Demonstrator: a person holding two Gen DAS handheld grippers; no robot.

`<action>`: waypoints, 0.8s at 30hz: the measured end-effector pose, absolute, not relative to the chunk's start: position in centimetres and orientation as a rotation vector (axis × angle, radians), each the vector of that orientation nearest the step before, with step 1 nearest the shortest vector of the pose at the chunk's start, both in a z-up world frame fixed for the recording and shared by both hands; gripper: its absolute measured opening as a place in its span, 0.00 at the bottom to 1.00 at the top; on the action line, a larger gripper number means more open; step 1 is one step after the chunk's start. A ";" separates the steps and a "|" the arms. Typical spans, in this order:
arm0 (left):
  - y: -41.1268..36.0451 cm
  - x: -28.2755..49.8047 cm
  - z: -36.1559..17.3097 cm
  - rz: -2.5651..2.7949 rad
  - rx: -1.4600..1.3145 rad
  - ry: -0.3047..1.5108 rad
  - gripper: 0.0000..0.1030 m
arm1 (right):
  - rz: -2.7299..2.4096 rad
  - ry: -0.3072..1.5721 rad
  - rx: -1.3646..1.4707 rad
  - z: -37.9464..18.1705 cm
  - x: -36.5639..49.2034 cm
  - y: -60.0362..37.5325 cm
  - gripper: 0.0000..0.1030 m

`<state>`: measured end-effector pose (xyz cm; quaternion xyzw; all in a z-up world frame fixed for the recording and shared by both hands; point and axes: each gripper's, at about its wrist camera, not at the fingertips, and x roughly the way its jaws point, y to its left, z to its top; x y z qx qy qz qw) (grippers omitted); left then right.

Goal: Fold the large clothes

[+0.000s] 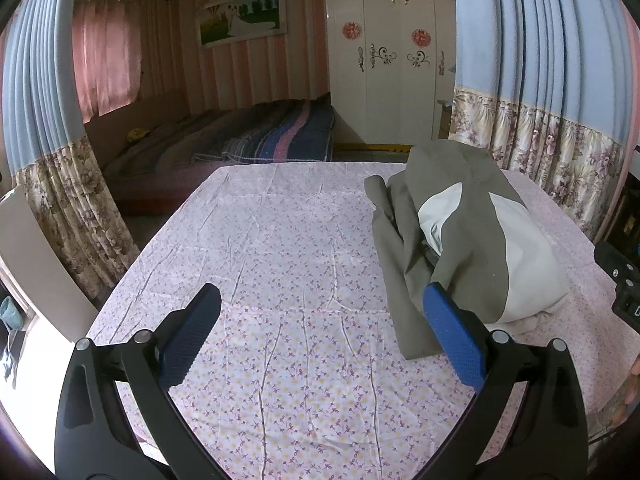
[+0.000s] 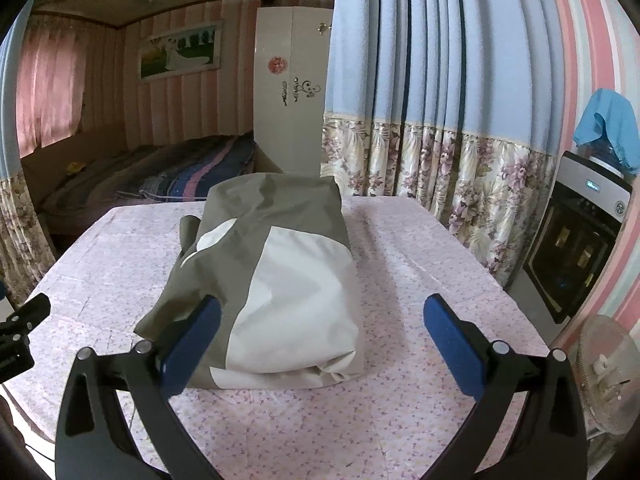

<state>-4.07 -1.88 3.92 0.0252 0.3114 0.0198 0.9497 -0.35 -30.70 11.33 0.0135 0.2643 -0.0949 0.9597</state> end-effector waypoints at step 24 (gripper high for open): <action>-2.1 -3.7 3.4 0.027 0.057 0.655 0.97 | -0.213 0.567 -0.007 10.9 0.3 -30.4 0.99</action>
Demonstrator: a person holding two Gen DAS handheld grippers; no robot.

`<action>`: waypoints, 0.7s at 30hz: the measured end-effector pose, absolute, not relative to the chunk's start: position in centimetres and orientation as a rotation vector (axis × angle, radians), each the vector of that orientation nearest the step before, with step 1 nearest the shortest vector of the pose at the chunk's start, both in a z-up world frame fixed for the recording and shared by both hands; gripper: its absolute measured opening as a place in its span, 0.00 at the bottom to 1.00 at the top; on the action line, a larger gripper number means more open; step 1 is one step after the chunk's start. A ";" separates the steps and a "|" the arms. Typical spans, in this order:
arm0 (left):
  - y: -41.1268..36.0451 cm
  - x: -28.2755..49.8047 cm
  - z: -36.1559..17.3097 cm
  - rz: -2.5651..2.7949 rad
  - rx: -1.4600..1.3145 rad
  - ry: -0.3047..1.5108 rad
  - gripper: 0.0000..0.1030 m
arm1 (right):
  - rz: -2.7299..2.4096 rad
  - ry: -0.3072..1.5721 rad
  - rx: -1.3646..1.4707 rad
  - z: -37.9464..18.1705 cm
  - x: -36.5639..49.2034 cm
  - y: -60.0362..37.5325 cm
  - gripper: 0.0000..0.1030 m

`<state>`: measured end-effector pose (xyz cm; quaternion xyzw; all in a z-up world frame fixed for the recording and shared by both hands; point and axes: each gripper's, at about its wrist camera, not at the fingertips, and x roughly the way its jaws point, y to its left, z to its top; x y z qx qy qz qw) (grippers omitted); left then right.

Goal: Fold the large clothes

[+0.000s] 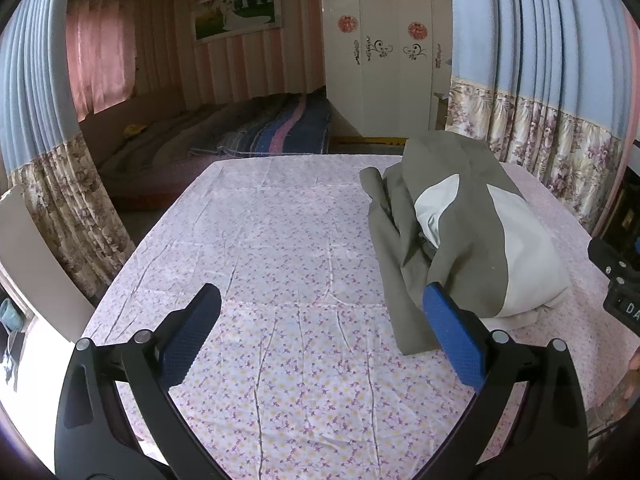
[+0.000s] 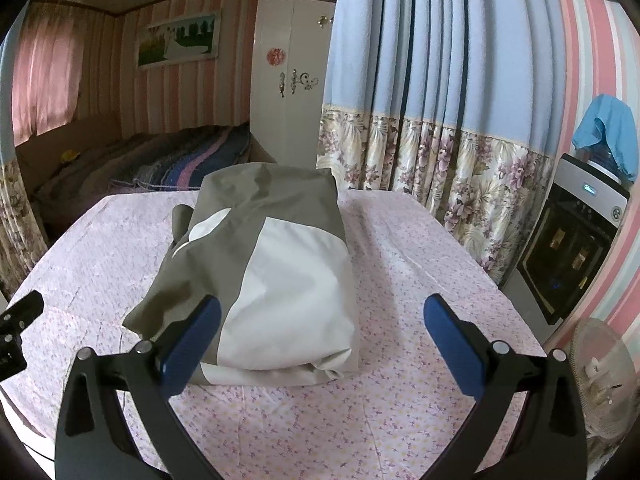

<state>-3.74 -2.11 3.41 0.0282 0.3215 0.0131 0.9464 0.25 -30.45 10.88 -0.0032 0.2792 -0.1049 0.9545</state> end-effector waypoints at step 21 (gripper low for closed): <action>-2.4 -3.1 2.9 0.017 0.084 0.678 0.97 | -0.230 0.590 -0.037 9.9 0.9 -30.0 0.99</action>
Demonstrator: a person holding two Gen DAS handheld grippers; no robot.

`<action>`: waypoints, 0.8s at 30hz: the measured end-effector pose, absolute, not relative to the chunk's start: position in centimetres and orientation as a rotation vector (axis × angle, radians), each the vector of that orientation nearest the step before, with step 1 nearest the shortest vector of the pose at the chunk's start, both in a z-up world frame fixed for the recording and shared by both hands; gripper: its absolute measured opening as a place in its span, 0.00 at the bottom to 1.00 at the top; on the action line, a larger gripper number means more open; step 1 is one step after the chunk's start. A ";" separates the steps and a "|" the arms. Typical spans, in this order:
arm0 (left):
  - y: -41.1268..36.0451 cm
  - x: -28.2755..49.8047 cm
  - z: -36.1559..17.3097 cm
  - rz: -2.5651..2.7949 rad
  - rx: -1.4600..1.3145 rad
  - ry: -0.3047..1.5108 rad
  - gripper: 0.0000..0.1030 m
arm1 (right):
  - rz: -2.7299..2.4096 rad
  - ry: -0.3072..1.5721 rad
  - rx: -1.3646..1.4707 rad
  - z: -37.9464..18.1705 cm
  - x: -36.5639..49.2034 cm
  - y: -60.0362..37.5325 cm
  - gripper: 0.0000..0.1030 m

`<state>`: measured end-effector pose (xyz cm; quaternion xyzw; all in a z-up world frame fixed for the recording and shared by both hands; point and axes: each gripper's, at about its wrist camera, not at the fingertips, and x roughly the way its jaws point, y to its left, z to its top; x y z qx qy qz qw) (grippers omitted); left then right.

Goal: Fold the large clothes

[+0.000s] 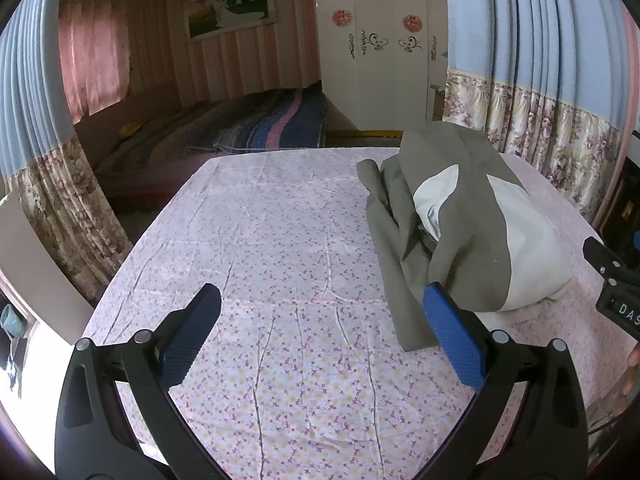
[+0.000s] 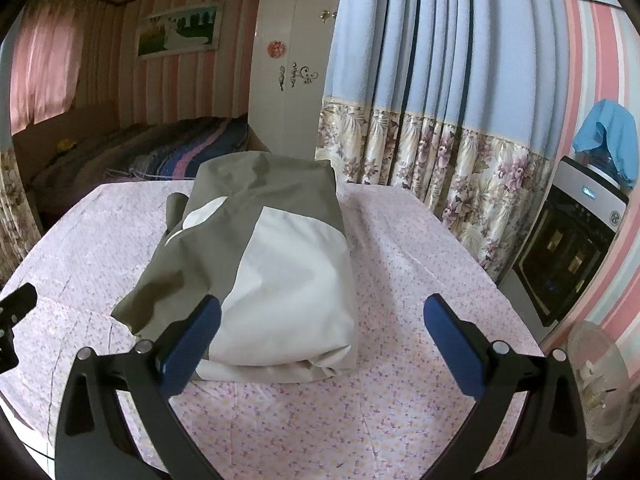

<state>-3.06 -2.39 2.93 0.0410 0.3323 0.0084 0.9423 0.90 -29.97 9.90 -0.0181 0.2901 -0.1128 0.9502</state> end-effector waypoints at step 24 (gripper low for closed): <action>-2.5 -2.1 2.2 0.020 0.089 0.727 0.97 | -0.248 0.612 -0.016 8.7 1.5 -30.8 0.99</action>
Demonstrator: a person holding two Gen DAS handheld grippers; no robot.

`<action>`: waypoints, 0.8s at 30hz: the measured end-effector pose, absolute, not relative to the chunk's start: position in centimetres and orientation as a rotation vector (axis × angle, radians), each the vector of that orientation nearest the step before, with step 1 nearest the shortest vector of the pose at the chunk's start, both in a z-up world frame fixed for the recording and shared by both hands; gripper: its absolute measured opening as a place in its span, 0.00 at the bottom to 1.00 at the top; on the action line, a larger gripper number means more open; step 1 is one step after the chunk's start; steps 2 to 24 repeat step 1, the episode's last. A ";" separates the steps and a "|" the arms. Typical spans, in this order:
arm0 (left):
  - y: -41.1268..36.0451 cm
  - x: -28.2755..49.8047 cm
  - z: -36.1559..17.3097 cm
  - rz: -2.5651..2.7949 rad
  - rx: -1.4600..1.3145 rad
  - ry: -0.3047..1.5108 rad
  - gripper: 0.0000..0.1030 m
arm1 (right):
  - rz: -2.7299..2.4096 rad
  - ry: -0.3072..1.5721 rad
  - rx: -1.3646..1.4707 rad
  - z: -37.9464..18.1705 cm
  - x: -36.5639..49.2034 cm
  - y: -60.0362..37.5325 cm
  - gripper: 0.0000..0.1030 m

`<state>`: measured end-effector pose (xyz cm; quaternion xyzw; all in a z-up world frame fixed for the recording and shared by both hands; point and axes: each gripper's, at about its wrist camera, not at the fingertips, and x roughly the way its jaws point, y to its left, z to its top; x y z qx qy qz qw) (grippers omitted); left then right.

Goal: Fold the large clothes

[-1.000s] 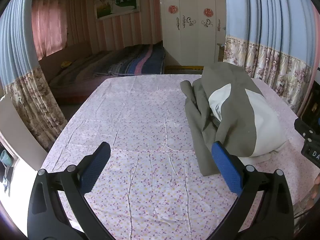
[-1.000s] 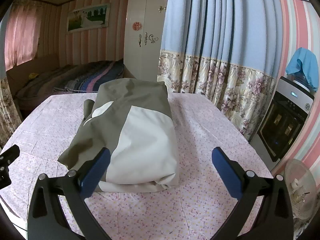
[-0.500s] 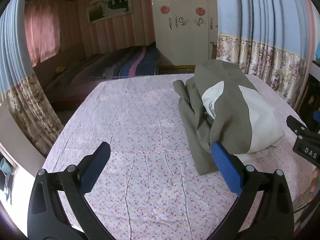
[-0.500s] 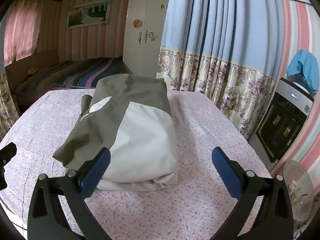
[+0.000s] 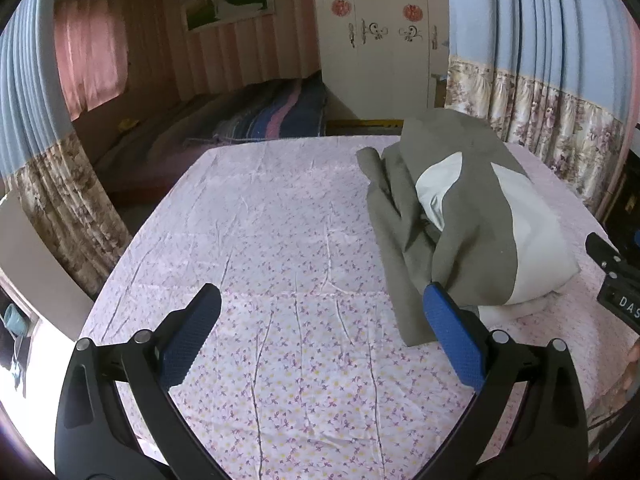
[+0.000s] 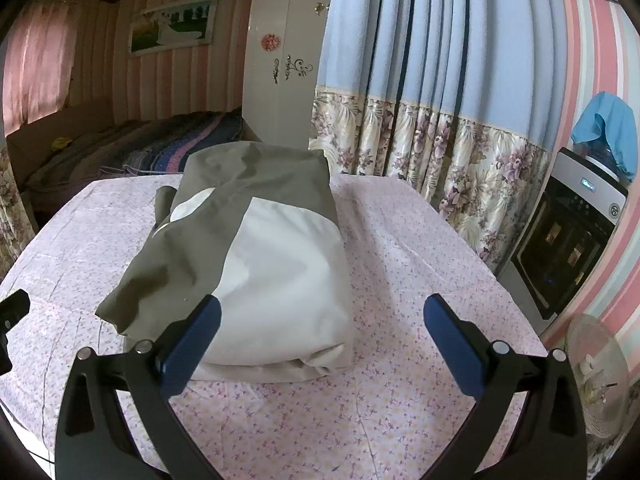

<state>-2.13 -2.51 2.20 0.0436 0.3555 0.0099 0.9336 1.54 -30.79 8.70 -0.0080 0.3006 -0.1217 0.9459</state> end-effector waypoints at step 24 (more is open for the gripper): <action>-2.5 -2.0 2.1 0.021 0.089 0.730 0.97 | -0.249 0.614 -0.015 8.6 1.6 -30.9 0.99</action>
